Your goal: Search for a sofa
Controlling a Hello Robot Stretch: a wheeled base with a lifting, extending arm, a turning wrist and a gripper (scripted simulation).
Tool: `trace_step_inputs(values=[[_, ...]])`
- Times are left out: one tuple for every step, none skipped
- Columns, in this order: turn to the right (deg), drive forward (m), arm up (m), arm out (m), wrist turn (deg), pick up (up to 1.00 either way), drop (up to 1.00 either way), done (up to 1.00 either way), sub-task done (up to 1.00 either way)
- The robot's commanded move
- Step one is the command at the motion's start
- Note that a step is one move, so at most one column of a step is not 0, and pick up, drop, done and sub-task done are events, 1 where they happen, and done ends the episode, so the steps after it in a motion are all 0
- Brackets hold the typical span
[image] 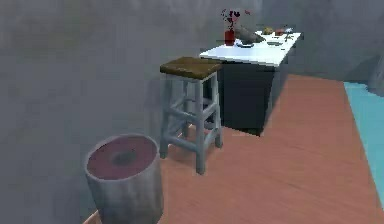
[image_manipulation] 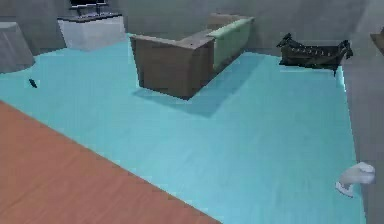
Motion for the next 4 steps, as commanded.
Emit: trace_step_inputs(values=[[45.0,0.00,0.00,0.00,0.0,0.00,0.00,0.00,0.00],[45.0,0.00,0.00,0.00,0.0,0.00,0.00,0.00,0.00],[15.0,0.00,0.00,0.00,0.0,0.00,0.00,0.00,0.00],[0.0,1.00,0.00,0.00,0.0,0.00,0.00,0.00,0.00]])
